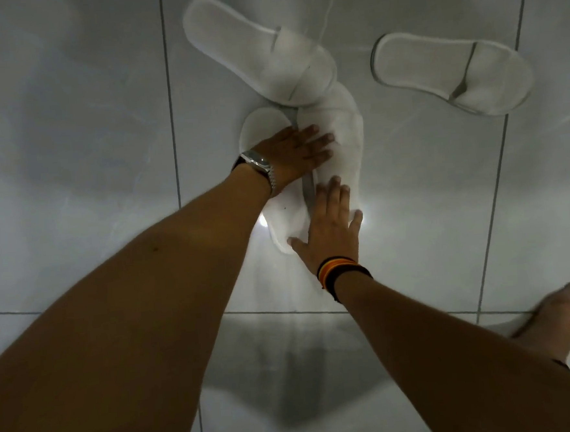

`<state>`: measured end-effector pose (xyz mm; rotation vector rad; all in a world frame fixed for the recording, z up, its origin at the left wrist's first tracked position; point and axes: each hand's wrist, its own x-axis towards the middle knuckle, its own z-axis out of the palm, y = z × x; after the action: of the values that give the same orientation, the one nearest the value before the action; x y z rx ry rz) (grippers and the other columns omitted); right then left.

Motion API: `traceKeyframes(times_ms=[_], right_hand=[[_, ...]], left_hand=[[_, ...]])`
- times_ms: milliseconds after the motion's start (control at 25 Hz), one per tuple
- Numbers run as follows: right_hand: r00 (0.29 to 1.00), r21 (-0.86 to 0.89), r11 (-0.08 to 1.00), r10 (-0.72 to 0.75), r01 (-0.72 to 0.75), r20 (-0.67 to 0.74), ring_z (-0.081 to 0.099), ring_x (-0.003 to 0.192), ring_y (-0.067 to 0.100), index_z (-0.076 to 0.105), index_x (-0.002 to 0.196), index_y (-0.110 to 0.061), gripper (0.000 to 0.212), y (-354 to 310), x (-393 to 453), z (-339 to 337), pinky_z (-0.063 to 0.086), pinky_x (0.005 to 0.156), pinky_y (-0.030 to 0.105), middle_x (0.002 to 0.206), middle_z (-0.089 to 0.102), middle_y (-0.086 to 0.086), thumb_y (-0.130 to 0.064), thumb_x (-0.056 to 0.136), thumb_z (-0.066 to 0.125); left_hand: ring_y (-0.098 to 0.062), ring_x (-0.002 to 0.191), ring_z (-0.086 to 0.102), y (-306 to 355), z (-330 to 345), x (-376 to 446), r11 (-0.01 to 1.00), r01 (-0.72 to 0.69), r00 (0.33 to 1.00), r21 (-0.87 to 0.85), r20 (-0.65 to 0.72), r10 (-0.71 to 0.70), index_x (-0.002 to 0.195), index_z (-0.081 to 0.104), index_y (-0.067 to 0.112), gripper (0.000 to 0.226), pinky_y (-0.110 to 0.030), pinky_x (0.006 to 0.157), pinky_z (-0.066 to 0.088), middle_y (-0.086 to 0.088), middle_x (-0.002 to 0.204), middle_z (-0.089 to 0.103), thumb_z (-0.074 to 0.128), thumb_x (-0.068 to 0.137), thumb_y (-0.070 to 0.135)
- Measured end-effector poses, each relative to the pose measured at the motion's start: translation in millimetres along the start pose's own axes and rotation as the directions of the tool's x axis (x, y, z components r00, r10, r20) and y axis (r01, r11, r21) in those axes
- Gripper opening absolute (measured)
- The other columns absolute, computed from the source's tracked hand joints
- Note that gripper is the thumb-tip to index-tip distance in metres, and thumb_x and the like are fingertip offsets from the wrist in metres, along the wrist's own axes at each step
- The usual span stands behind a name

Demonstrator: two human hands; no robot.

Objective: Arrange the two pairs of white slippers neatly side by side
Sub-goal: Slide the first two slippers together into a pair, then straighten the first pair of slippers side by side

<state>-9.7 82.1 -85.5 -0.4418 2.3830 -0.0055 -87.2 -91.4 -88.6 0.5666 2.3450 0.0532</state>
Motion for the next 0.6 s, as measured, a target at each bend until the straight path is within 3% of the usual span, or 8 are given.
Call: traceKeyframes(times_ms=[160,280,360,480,600], right_hand=[[0.989,-0.166,0.975,-0.151,0.147,-0.007,0.011,0.153,0.035,0.019,0.154,-0.011,0.110,27,11,-8,0.022,0.117,0.064,0.167,0.006,0.017,-0.043,0.070,0.083],[0.961,-0.267,0.924,-0.275,0.273,0.031,0.016,0.152,0.036,0.028,0.151,-0.015,0.102,44,25,-23,0.022,0.116,0.065,0.166,0.014,0.016,-0.022,0.067,0.086],[0.950,-0.306,0.902,-0.310,0.305,0.035,0.010,0.153,0.037,0.028,0.151,-0.017,0.099,49,34,-34,0.016,0.118,0.067,0.166,0.011,0.018,-0.011,0.069,0.082],[0.956,-0.329,0.909,-0.289,0.256,-0.054,0.010,0.153,0.038,0.031,0.150,-0.012,0.081,48,40,-41,0.016,0.119,0.066,0.165,0.013,0.021,-0.002,0.078,0.068],[0.983,-0.180,0.980,-0.109,0.083,-0.145,0.017,0.152,0.039,0.029,0.151,-0.010,0.071,34,17,-30,0.020,0.120,0.062,0.164,0.015,0.022,-0.015,0.088,0.061]], left_hand=[[-0.029,0.155,0.005,14,33,-20,0.966,0.177,0.971,-0.191,-0.125,-0.202,0.160,0.010,0.020,0.115,-0.048,0.120,0.025,-0.003,0.168,-0.003,0.085,0.072,0.018],[-0.035,0.148,0.029,40,53,-36,0.904,0.355,0.904,-0.240,-0.159,-0.397,0.155,0.028,0.014,0.109,-0.052,0.107,0.042,-0.012,0.166,0.017,0.088,0.067,0.034],[-0.038,0.137,0.042,59,59,-42,0.836,0.491,0.842,-0.245,-0.114,-0.528,0.152,0.033,0.013,0.103,-0.052,0.101,0.045,-0.016,0.161,0.027,0.084,0.069,0.047],[-0.037,0.115,0.055,80,59,-45,0.704,0.653,0.724,-0.280,-0.041,-0.688,0.143,0.041,0.010,0.094,-0.046,0.092,0.047,-0.021,0.148,0.043,0.075,0.072,0.061],[-0.032,0.101,0.059,88,52,-48,0.493,0.771,0.570,-0.403,0.090,-0.817,0.131,0.046,0.007,0.084,-0.041,0.083,0.049,-0.017,0.127,0.053,0.066,0.077,0.068]])
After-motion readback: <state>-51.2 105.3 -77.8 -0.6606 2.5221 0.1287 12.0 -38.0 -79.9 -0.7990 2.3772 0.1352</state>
